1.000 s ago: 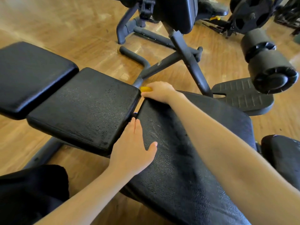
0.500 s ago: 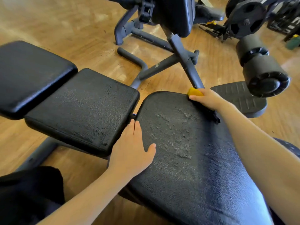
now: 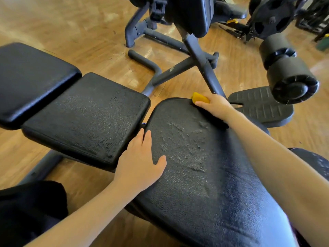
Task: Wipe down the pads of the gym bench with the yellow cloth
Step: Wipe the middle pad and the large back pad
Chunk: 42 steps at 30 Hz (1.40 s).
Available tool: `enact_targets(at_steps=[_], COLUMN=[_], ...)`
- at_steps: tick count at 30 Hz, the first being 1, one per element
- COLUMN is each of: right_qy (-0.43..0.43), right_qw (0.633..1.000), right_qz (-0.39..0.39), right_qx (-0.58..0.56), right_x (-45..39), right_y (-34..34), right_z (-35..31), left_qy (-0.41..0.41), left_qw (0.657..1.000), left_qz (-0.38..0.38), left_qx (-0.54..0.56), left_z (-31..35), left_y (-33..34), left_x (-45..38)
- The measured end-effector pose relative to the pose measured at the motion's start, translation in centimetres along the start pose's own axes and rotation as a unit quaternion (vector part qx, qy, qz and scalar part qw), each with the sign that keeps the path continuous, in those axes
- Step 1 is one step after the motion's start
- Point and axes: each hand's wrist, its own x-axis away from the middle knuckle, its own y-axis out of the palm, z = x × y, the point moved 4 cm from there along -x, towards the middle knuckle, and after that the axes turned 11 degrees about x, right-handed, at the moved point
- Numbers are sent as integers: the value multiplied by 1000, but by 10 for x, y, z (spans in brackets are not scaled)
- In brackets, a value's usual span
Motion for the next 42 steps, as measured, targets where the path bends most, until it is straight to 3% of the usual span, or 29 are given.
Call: enact_targets(at_steps=[4,7,11,16,18,22,27,32,37,42], right_qy=[124,174,148,5,-17,-20,82,152,158,61], right_qw=[990,982,988,999,999,1000,996,983,986,996], right_qz=[26,36,23,5,10,6,7,61,46,2], right_qx=[-60,-69,-30,54,49,4,-46,-83,-20,60], right_x=[50,75,44,-13,-17,-4,32,91,65,17], right_y=[-16,-17,-16,7,11,6,-11,-12,-12,-5], right_z=[99,135,93,-33,-54,-26,72,147,128,37], left_qy=[-4,-11,-16,-22,-22,-21,-24,-29,-27,-31], left_qw=[1000,1000,1000,1000,1000,1000,1000,999,999,999], left_qz=[3,15,12,1,-5,-12,-11,2,1,-12], left_qx=[-10,-16,-23,-17,-11,-8,-11,-12,-17,-14], left_z=[0,0,3,2,1,1,1,2,4,3], left_y=[1,0,0,0,-1,-1,-1,-1,-2,-3], left_x=[-1,0,1,1,0,0,-1,-1,0,-1])
